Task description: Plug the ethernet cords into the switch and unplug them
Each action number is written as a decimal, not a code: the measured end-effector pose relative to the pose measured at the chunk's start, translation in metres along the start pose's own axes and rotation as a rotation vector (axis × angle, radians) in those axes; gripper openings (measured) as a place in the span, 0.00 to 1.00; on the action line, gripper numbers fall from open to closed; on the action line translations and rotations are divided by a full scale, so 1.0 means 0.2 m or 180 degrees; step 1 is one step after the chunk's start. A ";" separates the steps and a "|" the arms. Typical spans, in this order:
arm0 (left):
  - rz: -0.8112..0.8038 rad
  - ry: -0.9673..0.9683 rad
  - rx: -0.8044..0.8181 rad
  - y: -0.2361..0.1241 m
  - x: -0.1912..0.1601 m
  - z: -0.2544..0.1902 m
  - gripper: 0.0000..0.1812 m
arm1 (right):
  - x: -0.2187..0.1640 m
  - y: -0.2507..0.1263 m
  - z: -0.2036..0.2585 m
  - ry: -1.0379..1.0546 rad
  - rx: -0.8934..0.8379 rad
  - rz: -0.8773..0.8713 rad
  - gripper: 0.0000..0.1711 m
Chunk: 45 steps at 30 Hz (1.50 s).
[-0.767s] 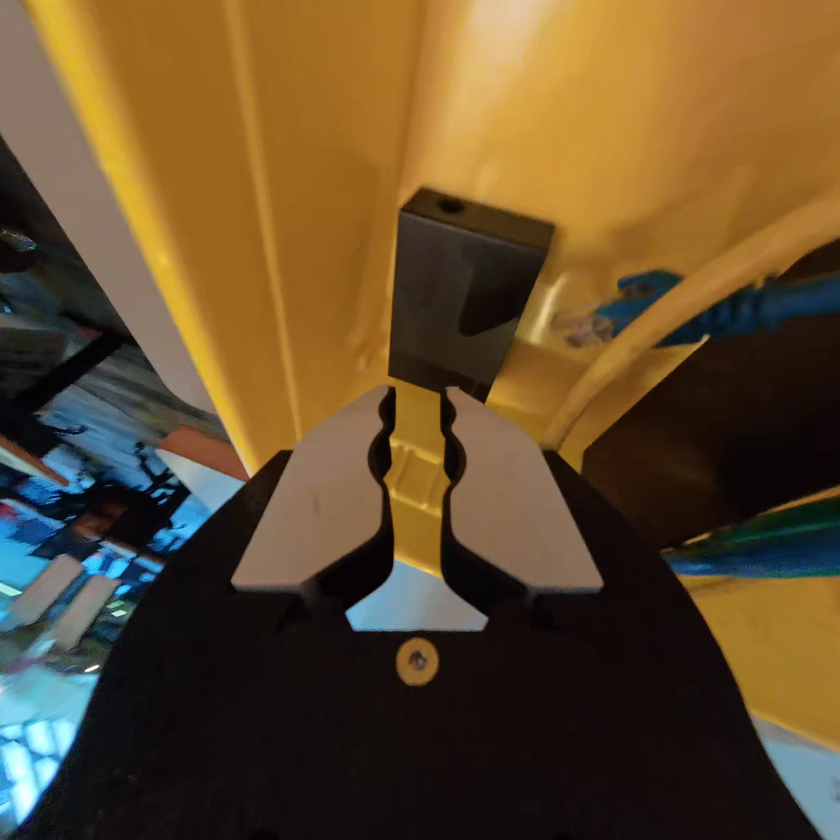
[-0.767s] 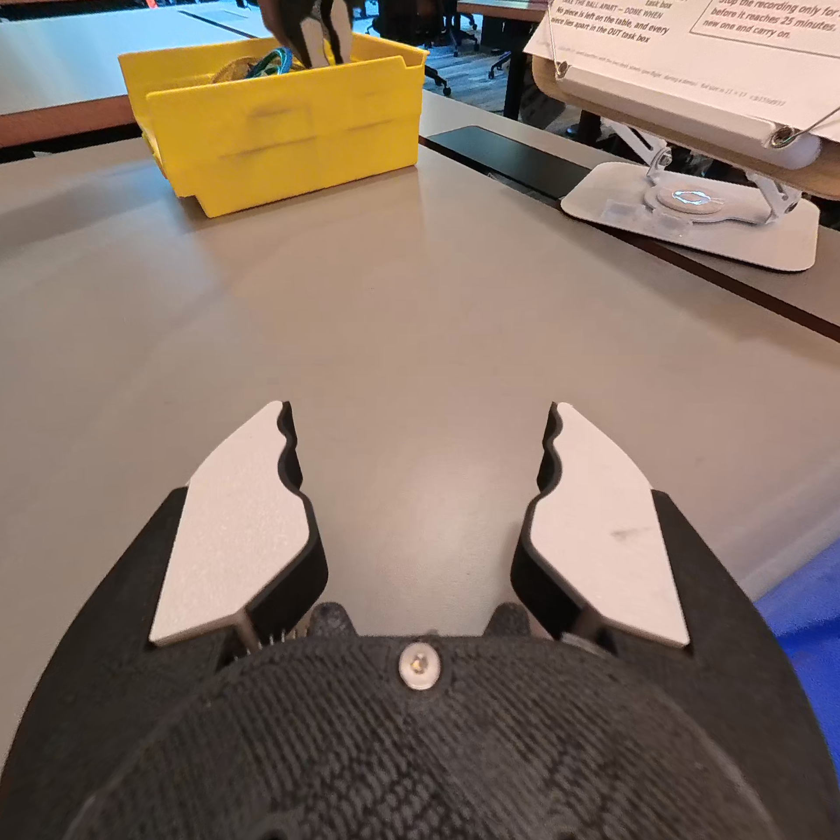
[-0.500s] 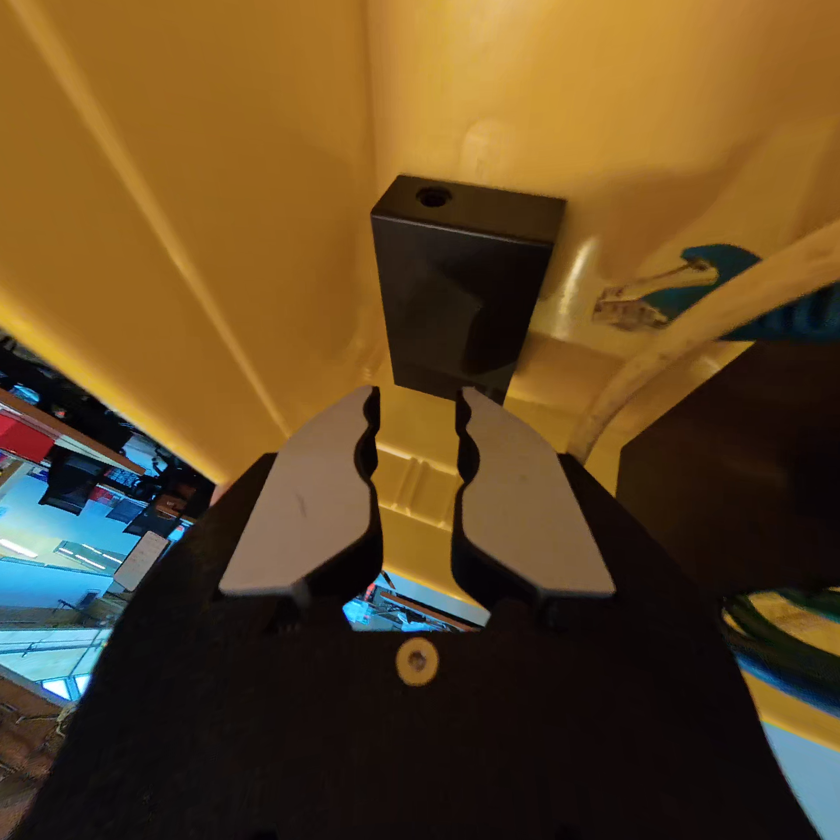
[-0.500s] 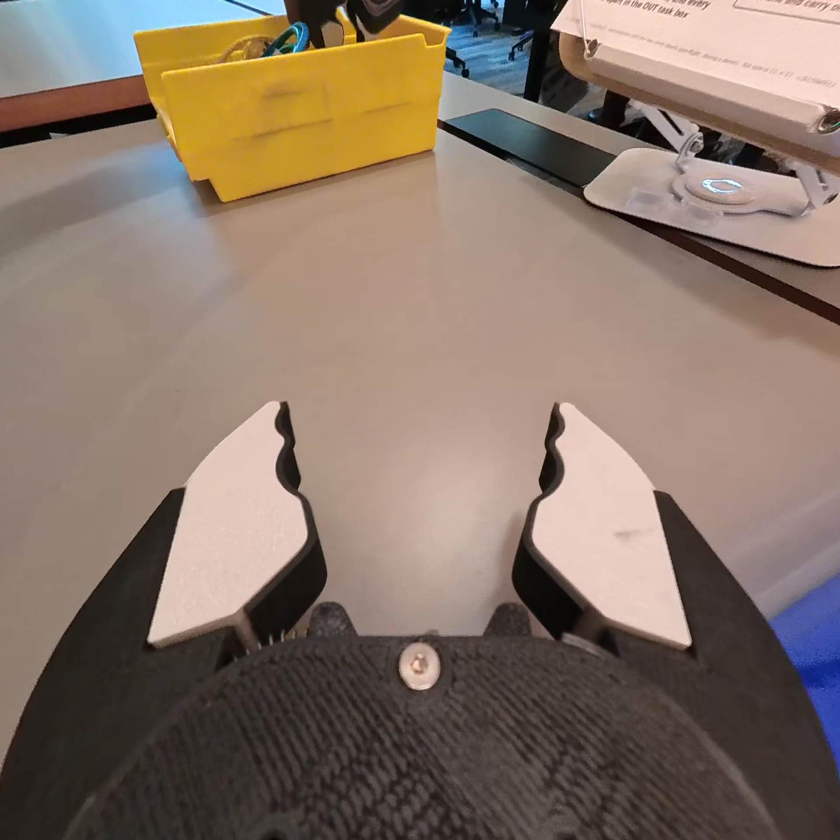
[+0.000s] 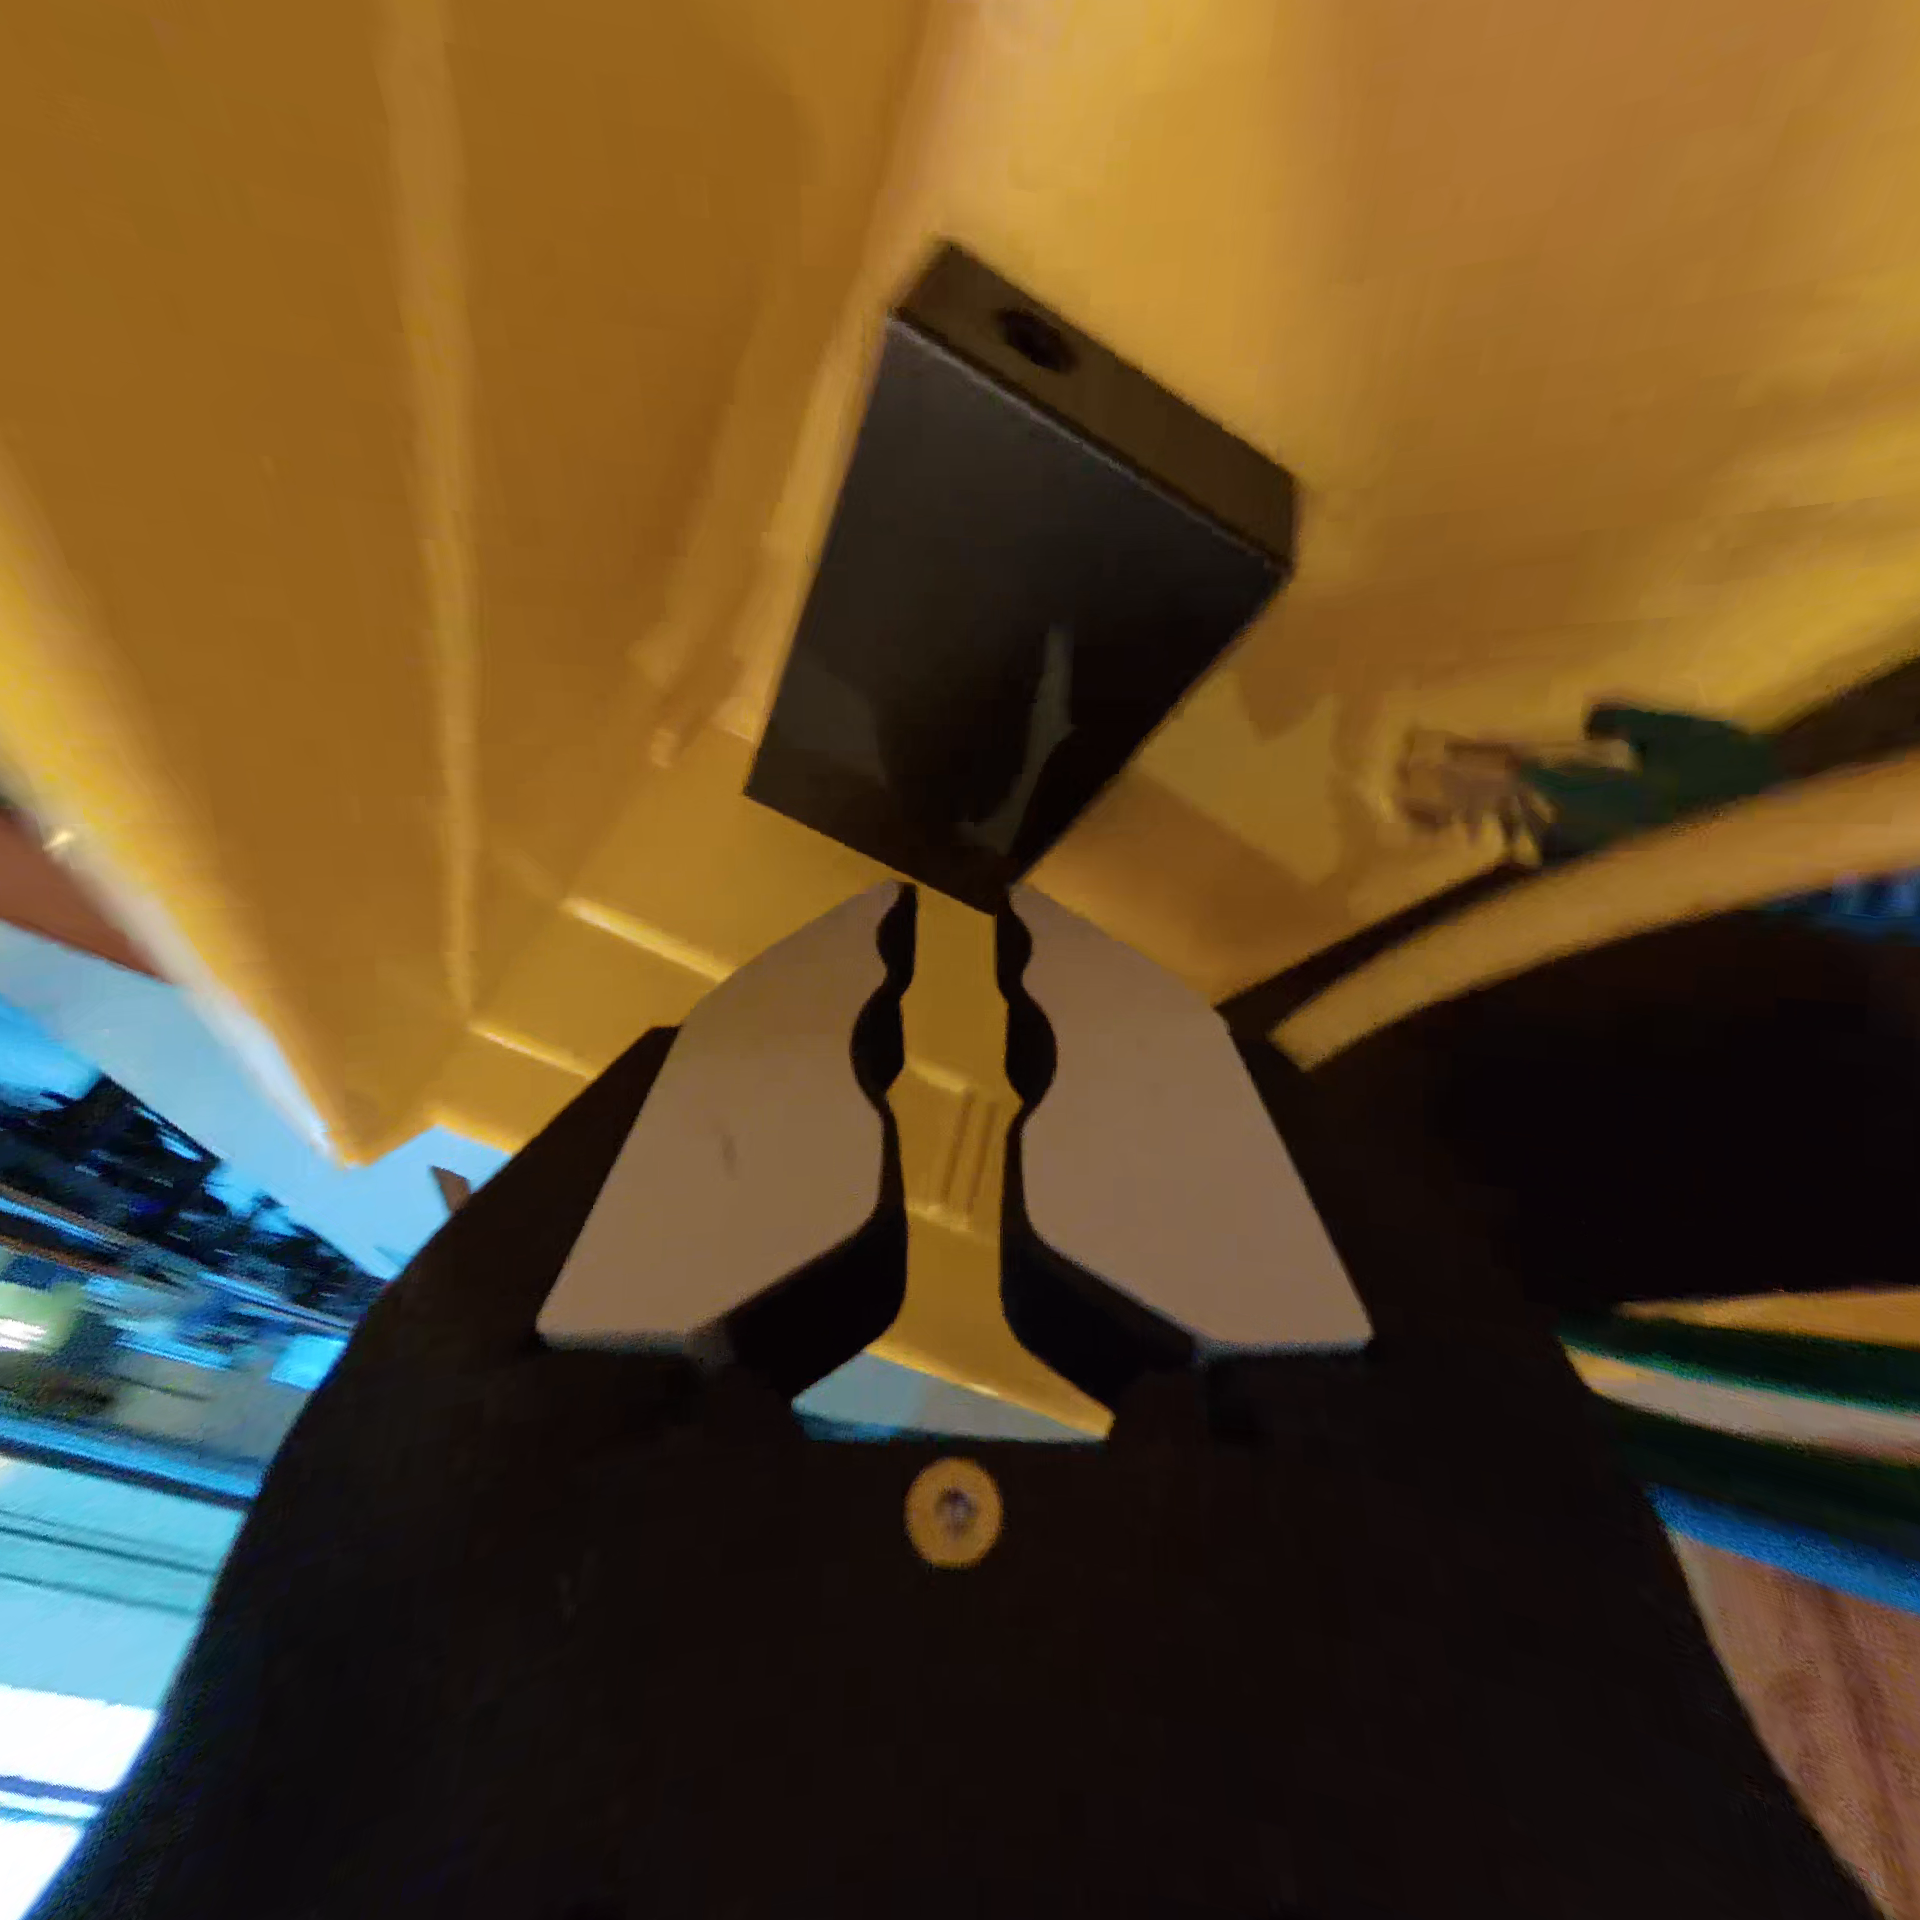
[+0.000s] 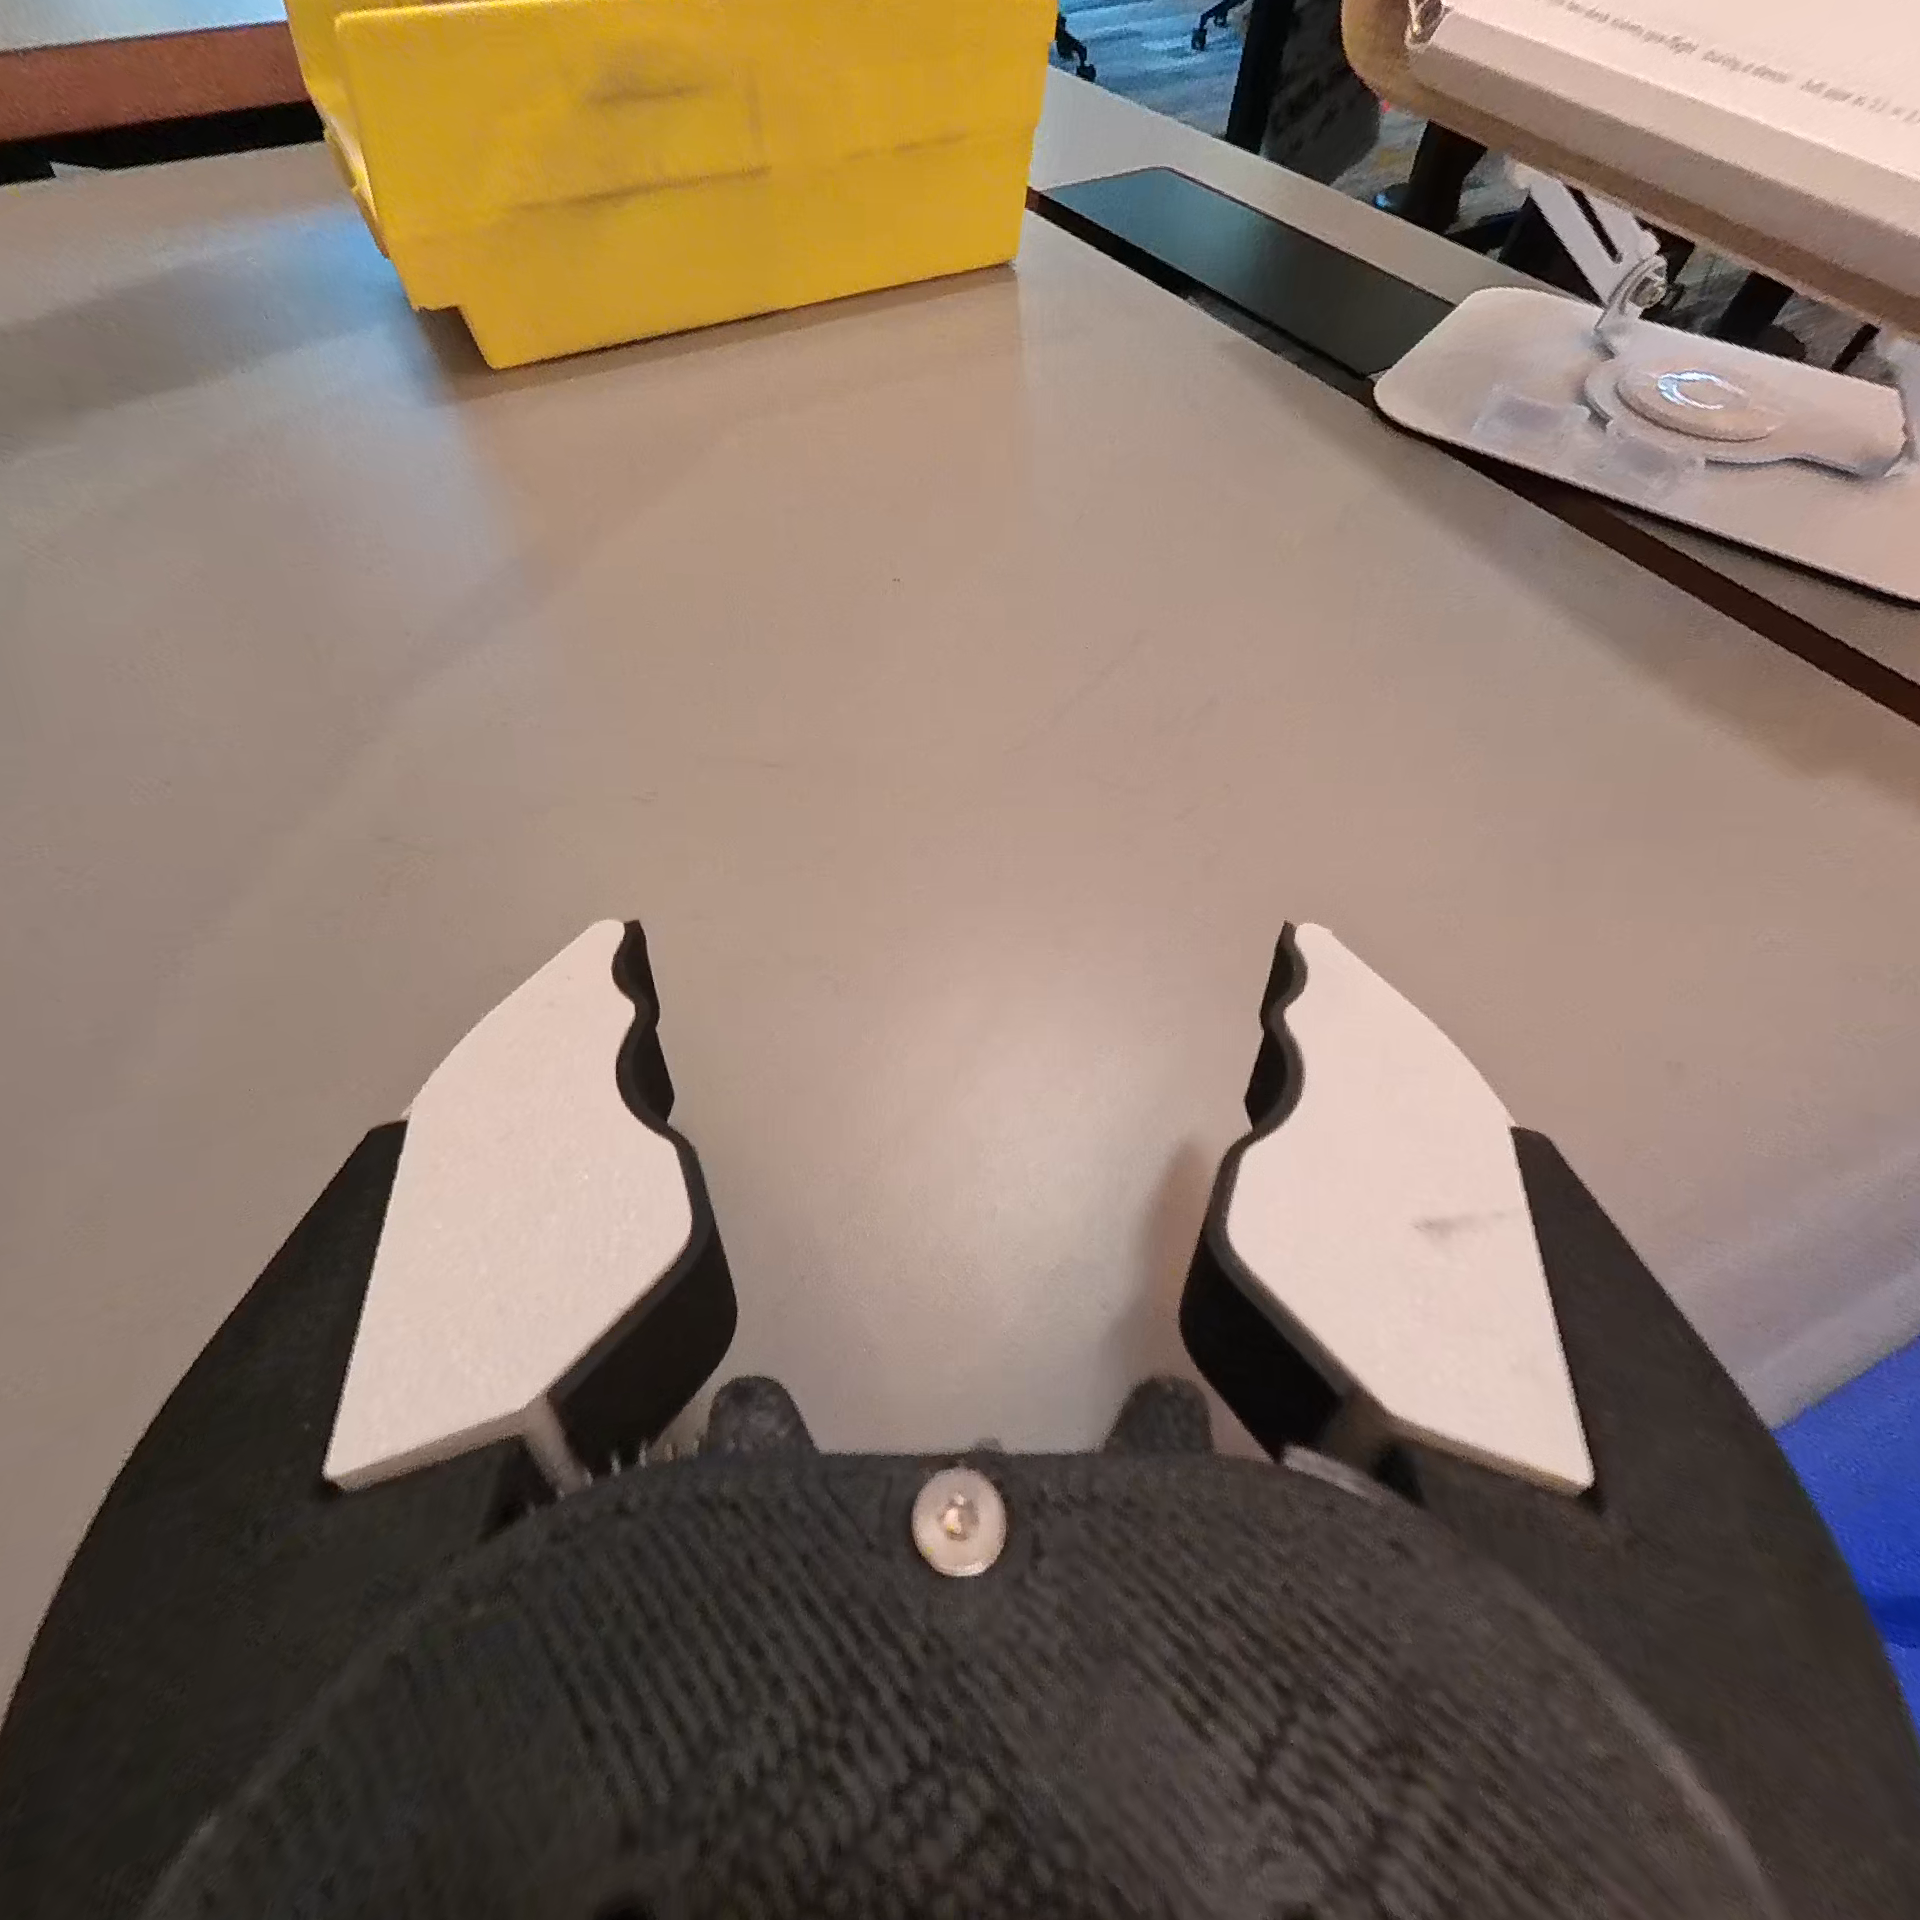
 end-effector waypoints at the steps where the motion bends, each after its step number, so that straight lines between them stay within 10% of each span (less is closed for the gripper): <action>1: -0.0100 -0.0234 -0.0008 -0.01 0.01 0.02 0.14 | 0.00 0.00 0.00 -0.0005 0.0008 0.0008 0.65; 9: -0.0668 -0.1921 -0.0519 -0.06 0.01 0.09 0.13 | -0.01 0.01 0.01 -0.0058 -0.0014 0.0054 0.65; 13: -0.1111 -0.2838 -0.1245 -0.10 0.05 0.08 0.38 | 0.00 0.01 0.01 -0.0045 0.0005 0.0027 0.65; 29: -0.0455 -0.3143 -0.1009 -0.04 0.16 0.04 0.63 | 0.00 0.01 0.03 -0.0054 0.0046 0.0056 0.67; 45: -0.0601 -0.3143 -0.1363 0.06 0.12 0.02 0.53 | 0.02 0.01 0.04 -0.0084 0.0062 -0.0004 0.67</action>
Point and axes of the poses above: each gripper's, where its closed fingertips meet, y out along the fingers, x out of its top, z = x × y across the jaws, the point moved 7 cm from there along -y, back along the fingers, and after that the axes turned 4 degrees about -x, right-handed, at the moved point
